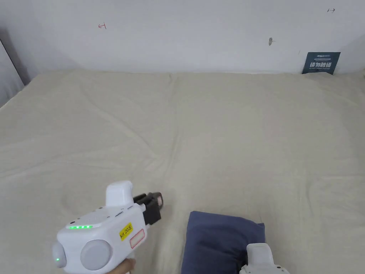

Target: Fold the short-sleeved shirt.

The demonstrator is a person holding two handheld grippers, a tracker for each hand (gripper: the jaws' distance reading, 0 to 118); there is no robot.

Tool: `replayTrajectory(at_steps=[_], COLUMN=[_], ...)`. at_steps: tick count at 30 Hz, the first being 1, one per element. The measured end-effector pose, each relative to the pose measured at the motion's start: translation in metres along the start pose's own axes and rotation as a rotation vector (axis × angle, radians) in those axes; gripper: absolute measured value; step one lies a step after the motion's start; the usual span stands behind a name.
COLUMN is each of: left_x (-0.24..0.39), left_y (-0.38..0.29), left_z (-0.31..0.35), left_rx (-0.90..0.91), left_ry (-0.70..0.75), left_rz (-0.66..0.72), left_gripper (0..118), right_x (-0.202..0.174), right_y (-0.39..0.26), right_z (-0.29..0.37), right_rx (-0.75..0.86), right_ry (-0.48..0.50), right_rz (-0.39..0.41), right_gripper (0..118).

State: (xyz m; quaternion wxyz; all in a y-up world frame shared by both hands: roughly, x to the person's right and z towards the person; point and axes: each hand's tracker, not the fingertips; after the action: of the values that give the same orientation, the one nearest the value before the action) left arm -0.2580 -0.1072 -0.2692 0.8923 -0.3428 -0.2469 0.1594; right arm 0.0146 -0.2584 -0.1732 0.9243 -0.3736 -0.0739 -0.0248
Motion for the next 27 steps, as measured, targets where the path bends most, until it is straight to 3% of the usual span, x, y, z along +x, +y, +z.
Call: replayTrajectory(at_steps=[4, 5, 11, 14, 16, 17, 20, 27], left_x=[-0.016, -0.02, -0.032, -0.026, -0.016, -0.012, -0.015, -0.006], left_y=[-0.019, -0.024, -0.04, -0.05, -0.055, -0.056, -0.056, -0.049], left_z=[-0.051, -0.063, -0.125, -0.14, -0.135, -0.134, -0.136, -0.124], left_rx=[-0.231, -0.262, -0.48, -0.57, -0.535, -0.529, -0.554, -0.513], left_ry=[-0.039, -0.052, -0.061, -0.07, -0.053, -0.065, -0.099, -0.093], left_rz=[0.134, 0.156, 0.14, 0.095, 0.042, 0.021, 0.099, 0.062], left_gripper=[101, 105, 103, 76, 70, 59, 32, 23], right_x=[0.002, 0.003, 0.008, 0.011, 0.012, 0.013, 0.014, 0.019], right_y=[0.001, 0.001, 0.003, 0.004, 0.002, 0.002, 0.002, 0.018], right_z=[-0.002, -0.002, -0.003, -0.002, -0.001, -0.001, -0.001, 0.007], right_rx=[-0.006, -0.008, -0.021, -0.027, -0.026, -0.024, -0.025, -0.054], right_ry=[0.007, 0.01, 0.033, 0.047, 0.054, 0.056, 0.062, 0.095], right_rz=[-0.004, -0.006, -0.013, -0.028, -0.039, -0.044, -0.054, -0.058], right_gripper=[0, 0, 0, 0, 0, 0, 0, 0])
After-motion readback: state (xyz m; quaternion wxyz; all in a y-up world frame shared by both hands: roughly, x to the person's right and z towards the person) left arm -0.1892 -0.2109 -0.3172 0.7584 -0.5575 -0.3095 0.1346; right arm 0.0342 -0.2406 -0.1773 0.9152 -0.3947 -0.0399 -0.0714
